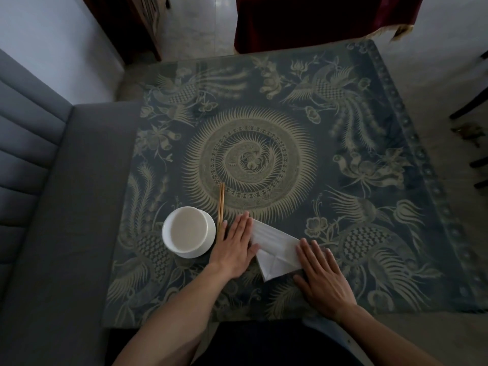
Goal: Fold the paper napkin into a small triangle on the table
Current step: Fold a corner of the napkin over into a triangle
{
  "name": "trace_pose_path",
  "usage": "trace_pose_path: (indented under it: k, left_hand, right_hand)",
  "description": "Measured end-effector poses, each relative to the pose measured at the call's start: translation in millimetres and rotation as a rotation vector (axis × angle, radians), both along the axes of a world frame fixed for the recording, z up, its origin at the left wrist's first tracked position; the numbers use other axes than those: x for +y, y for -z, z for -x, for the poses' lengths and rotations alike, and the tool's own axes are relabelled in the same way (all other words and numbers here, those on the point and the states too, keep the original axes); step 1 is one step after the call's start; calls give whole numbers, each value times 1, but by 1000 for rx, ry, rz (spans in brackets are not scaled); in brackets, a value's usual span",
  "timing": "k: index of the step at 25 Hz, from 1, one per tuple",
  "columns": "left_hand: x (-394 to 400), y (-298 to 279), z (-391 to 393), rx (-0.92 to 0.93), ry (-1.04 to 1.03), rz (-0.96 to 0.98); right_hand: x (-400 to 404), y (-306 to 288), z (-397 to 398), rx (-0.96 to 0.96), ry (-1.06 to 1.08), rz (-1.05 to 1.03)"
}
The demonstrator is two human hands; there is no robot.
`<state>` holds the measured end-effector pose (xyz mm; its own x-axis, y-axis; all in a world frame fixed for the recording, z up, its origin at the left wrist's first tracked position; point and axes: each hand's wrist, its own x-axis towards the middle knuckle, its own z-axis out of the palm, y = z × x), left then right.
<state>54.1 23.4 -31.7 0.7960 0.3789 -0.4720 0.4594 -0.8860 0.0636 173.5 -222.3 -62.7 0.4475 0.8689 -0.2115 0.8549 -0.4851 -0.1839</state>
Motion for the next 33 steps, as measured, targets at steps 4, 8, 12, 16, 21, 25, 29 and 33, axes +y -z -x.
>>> trace_pose_path:
  k: [4, 8, 12, 16, 21, 25, 29, 33]
  left_hand:
    - [3, -1, 0, -18, -44, -25]
    - [-1, -4, -1, -97, -37, -54]
    - [-31, -4, -10, -228, 97, 50]
    - [-56, 11, -22, -258, 156, 25]
    - [-53, 27, -14, -195, 158, 24]
    - [-44, 23, 5, -183, 145, 45]
    - [-38, 18, 23, -173, 92, 45]
    - [-35, 13, 22, -156, 76, 53]
  right_hand:
    - [-20, -1, -6, -20, 68, 41]
    - [-24, -6, -11, -52, 111, 26]
    - [7, -12, 0, -27, 5, -49]
    - [29, -3, 9, 7, -30, -46]
    - [24, 0, 6, 5, -38, -22]
    - [8, 0, -1, 25, -4, -1]
    - [-21, -3, -14, 3, 38, 20]
    - [-27, -6, -17, 9, 40, 58]
